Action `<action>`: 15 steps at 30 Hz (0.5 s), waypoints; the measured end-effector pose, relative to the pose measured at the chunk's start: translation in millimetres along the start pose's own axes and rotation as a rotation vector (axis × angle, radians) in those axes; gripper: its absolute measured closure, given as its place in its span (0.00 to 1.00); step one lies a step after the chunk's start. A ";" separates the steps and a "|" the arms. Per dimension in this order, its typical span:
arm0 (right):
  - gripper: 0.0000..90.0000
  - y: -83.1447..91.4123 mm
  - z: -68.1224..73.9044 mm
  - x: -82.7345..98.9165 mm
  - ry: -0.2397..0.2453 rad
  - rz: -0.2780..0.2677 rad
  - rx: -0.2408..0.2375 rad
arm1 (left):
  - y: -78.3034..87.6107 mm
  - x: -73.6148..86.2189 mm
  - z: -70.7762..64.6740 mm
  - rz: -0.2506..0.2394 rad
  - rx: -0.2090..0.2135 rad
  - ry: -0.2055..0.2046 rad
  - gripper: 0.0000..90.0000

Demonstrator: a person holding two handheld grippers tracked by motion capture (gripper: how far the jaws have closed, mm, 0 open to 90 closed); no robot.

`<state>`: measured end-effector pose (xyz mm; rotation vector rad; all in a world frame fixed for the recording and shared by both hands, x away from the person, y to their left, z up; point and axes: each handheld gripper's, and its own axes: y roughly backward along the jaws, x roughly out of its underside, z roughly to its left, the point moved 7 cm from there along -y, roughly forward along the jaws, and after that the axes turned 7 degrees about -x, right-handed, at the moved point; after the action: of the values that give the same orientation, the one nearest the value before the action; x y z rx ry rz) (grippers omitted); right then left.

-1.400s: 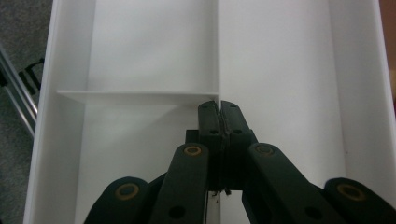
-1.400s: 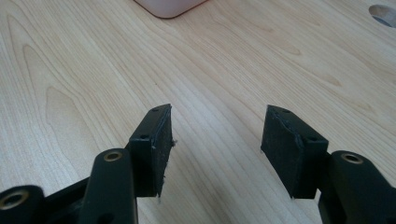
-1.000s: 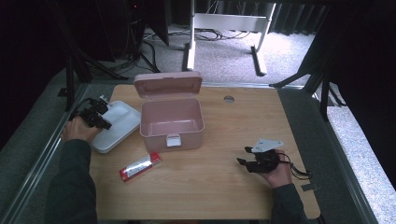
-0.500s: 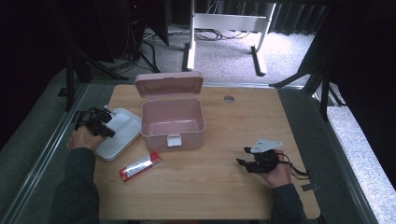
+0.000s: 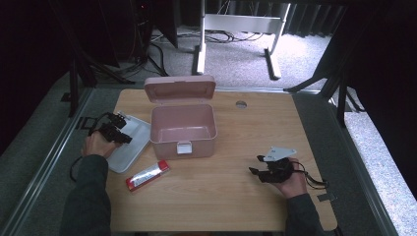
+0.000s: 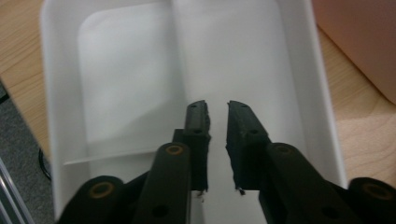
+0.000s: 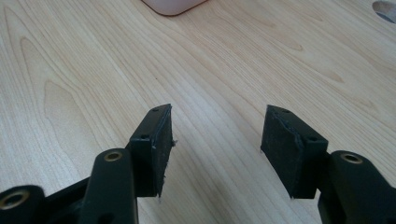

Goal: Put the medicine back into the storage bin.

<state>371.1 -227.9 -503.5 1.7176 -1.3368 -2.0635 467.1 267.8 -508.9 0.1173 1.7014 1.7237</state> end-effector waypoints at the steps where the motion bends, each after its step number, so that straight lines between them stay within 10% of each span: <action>1: 0.47 0.5 -0.3 0.1 0.001 0.000 0.001 | 0.5 -0.7 -1.4 -0.005 -0.002 -0.010 0.84; 15: 0.47 -1.0 0.3 0.2 0.002 0.005 -0.003 | 20.1 -9.0 -21.2 -0.074 0.017 -0.097 0.75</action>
<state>371.2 -227.3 -504.3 1.7131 -1.3354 -2.0596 454.6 247.4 -490.0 0.1418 1.6306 1.6239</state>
